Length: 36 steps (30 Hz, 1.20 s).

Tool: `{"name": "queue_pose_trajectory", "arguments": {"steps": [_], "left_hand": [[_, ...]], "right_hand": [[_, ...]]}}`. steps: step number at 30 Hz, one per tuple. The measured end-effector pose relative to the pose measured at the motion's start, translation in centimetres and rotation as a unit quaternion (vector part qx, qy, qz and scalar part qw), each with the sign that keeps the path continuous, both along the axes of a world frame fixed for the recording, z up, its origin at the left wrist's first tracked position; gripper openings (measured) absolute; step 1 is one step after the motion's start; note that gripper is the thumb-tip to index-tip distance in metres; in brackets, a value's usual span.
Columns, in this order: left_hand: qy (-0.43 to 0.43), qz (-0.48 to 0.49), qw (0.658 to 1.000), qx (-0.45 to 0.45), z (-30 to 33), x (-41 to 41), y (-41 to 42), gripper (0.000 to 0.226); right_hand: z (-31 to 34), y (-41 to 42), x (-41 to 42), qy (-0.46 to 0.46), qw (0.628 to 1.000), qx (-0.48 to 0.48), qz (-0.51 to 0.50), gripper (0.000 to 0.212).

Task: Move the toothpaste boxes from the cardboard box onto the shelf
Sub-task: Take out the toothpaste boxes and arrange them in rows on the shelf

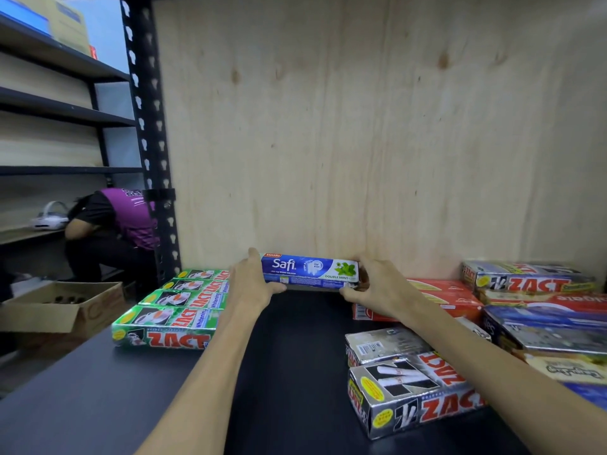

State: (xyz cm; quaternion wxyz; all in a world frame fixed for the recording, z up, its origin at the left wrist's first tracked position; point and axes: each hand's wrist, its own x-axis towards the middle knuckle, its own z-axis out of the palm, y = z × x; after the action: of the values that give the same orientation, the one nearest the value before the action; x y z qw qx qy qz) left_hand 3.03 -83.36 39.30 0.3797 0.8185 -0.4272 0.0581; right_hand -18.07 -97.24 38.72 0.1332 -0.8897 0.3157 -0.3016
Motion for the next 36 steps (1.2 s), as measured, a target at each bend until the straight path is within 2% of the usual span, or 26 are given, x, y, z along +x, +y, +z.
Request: {"name": "queue_pose_trajectory", "arguments": {"steps": [4, 12, 17, 22, 27, 30, 34, 36], "left_hand": [[-0.010, -0.013, 1.000, -0.016, -0.2, -0.1, -0.4, 0.049], [-0.007, -0.007, 1.000, 0.018, -0.6, -0.4, -1.2, 0.049], [-0.070, 0.022, 0.996, 0.053, -0.5, -0.9, -1.3, 0.051], [-0.080, 0.050, 0.994, 0.051, -0.4, -1.4, -1.2, 0.054], [-0.112, 0.074, 0.989, 0.068, -0.6, -1.6, -1.2, 0.043], [-0.127, 0.076, 0.986, 0.072, -0.8, -1.8, -1.3, 0.037], [-0.143, 0.082, 0.984, 0.072, -1.0, -1.8, -1.3, 0.032], [-0.152, 0.083, 0.982, 0.070, -1.0, -1.8, -1.3, 0.032]], "right_hand": [[0.1, -0.3, -0.4, 0.008, 1.000, -0.013, -0.025, 0.066], [0.3, 0.0, -0.9, 0.016, 0.997, -0.028, -0.074, 0.072], [0.4, -0.2, -0.8, 0.005, 0.998, -0.034, -0.052, 0.064], [0.9, 0.0, -0.8, 0.002, 0.998, -0.048, -0.047, 0.065], [1.8, 0.2, -0.7, 0.081, 0.988, -0.117, -0.064, 0.066], [1.3, 0.2, -1.6, 0.090, 0.990, -0.099, -0.050, 0.066], [0.4, 0.2, -2.9, 0.098, 0.991, -0.086, -0.030, 0.056], [0.3, 0.2, -3.2, 0.095, 0.992, -0.078, -0.020, 0.061]]}}
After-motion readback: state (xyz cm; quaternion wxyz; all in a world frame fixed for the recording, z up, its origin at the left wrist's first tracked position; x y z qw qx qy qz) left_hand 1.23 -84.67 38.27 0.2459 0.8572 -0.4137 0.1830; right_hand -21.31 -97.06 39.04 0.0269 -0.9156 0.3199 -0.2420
